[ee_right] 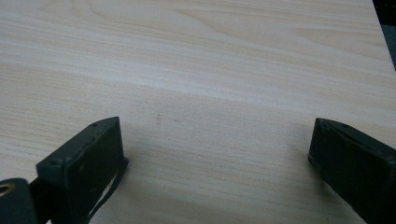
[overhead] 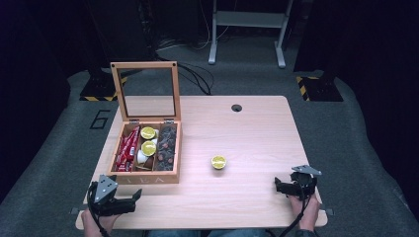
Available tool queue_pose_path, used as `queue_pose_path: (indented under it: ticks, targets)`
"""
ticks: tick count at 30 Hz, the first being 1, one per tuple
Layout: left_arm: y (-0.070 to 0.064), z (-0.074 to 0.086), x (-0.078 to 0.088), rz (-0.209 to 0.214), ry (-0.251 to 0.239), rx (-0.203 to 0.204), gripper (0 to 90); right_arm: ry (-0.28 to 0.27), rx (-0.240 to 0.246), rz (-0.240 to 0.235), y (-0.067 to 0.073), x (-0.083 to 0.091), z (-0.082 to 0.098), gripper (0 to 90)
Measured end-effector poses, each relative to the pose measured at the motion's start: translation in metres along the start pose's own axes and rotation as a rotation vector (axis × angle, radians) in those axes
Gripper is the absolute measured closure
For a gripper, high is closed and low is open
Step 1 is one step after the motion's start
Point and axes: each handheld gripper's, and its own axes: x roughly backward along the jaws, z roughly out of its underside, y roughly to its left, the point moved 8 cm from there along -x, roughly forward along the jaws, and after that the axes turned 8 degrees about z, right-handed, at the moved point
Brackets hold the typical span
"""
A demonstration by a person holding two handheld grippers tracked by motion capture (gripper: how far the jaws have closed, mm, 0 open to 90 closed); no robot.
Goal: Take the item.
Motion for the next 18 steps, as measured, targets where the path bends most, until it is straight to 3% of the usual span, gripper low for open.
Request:
queue_pose_path:
  ticks: [10,15,18]
  targets:
    - [0.028,0.051,0.000,-0.061,0.065,0.094,0.0,0.000,0.000,0.000,0.000,0.000,0.000,2.5]
    - [0.040,0.073,-0.011,-0.047,0.139,0.144,0.0,0.000,0.000,0.001,0.000,0.000,0.000,2.5]
    - [0.044,0.080,-0.017,-0.041,0.171,0.149,0.0,0.001,0.000,0.001,0.000,0.000,0.000,2.5]
